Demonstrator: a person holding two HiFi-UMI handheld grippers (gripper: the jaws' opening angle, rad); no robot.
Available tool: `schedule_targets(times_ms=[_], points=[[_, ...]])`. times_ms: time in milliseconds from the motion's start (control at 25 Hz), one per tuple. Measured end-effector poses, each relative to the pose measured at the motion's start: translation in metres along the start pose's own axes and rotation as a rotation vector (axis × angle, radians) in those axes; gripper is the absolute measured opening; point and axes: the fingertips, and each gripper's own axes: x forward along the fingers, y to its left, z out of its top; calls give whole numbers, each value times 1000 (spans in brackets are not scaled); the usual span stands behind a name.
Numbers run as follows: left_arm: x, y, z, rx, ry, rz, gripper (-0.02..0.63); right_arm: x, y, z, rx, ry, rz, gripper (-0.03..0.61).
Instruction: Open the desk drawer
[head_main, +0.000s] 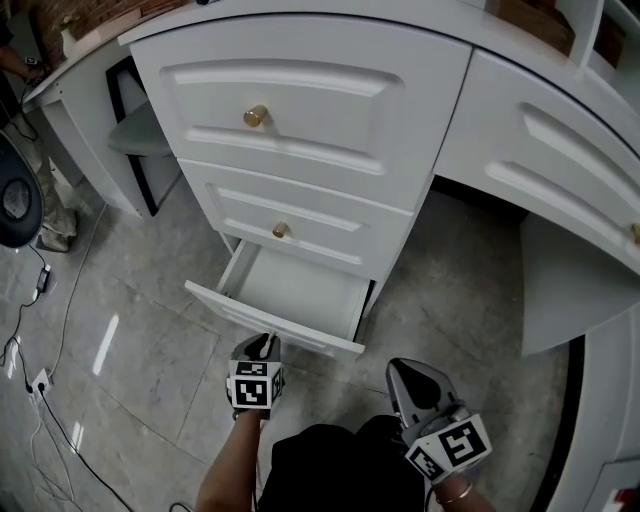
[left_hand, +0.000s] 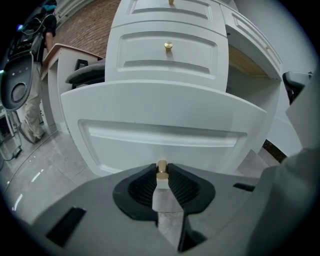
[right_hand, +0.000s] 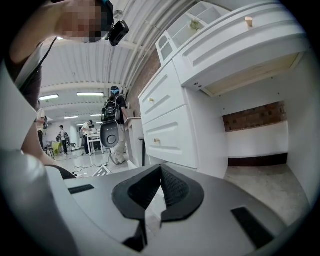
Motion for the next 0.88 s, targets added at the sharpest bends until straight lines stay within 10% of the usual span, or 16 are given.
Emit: schedule_targets(times_ms=[880], points=[[-45, 1, -32, -67, 30, 11, 77, -7, 18, 5, 16, -1, 41, 5]])
